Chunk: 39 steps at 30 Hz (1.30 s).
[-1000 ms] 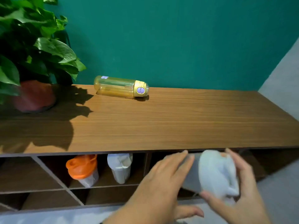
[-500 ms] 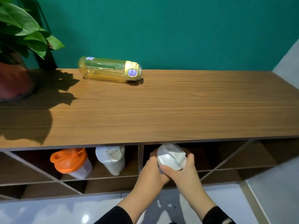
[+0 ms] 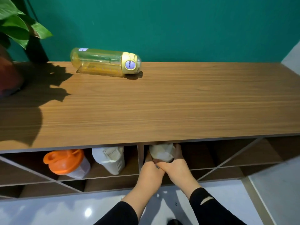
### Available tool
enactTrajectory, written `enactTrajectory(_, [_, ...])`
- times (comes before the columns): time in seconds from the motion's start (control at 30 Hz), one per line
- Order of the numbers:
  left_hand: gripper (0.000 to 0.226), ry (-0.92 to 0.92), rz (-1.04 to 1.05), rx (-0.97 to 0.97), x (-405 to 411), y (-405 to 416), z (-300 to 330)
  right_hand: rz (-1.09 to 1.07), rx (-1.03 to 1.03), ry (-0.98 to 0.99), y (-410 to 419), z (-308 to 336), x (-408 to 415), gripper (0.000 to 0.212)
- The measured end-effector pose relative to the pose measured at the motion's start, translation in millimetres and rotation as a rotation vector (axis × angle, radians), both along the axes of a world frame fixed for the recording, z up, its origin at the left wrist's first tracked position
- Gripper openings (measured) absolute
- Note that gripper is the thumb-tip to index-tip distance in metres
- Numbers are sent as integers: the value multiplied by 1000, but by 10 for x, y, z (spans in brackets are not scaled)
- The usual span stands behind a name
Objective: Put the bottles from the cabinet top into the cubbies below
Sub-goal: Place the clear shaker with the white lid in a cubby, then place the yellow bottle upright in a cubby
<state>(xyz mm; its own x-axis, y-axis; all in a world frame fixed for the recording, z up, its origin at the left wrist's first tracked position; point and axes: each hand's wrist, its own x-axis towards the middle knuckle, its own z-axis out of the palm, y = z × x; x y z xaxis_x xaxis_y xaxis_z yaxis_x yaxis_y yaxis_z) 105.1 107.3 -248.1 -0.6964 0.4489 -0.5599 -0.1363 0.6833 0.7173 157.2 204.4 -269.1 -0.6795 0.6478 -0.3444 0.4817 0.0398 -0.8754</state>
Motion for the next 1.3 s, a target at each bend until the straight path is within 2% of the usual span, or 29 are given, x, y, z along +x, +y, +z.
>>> enactTrajectory(0.1, [33, -32, 22, 24, 40, -35, 65, 8, 15, -63, -29, 95, 42, 86])
enactTrajectory(0.17, [15, -24, 38, 32, 87, -101, 142, 66, 66, -174, -44, 268, 131, 54])
enactTrajectory(0.2, [6, -12, 40, 32, 110, -153, 198, 126, 100, -245, -27, 355, 203, 50])
enactTrajectory(0.27, [41, 19, 51, 35, 145, -267, 240, 238, 171, -351, 50, 525, 369, 64])
enactTrajectory(0.3, [47, 31, 26, 42, 170, -352, 285, 288, 196, -354, 82, 626, 472, 67])
enactTrajectory(0.4, [33, 143, -45, 110, 231, -576, 568, 359, 245, -131, 46, 1111, 788, 25])
enactTrajectory(0.47, [24, 389, -90, 241, 213, -699, 815, 233, 323, 120, -48, 1482, 830, 32])
enactTrajectory(0.53, [27, 607, -89, 394, 67, -747, 1058, 110, 476, 349, -54, 1725, 676, 35])
enactTrajectory(0.63, [36, 967, -101, 434, -404, -686, 1335, 174, 615, 371, 122, 1774, 86, 22])
enactTrajectory(0.67, [36, 1046, -112, 400, -597, -631, 1434, 230, 630, 296, 203, 1738, -143, 21])
enactTrajectory(0.77, [43, 1204, -153, 198, -1177, -426, 1710, 359, 816, 0, 446, 1535, -659, 47])
enactTrajectory(0.83, [52, 1305, -199, 21, -1556, -303, 1803, 403, 934, -106, 488, 1495, -821, 59])
enactTrajectory(0.97, [74, 1450, -310, -239, -2237, -131, 1862, 384, 984, -127, 473, 1506, -868, 67])
enactTrajectory(1.1, [97, 1369, -447, -457, -2750, 79, 1951, 374, 967, -97, 443, 1501, -841, 65])
enactTrajectory(1.17, [99, 1307, -544, -532, -2888, 164, 1990, 362, 961, -81, 448, 1504, -845, 65])
enactTrajectory(1.23, [99, 1342, -608, -616, -2948, 212, 1980, 356, 959, -70, 448, 1501, -846, 65])
enactTrajectory(1.3, [90, 1402, -606, -617, -2959, 223, 1942, 346, 944, -52, 440, 1501, -843, 65])
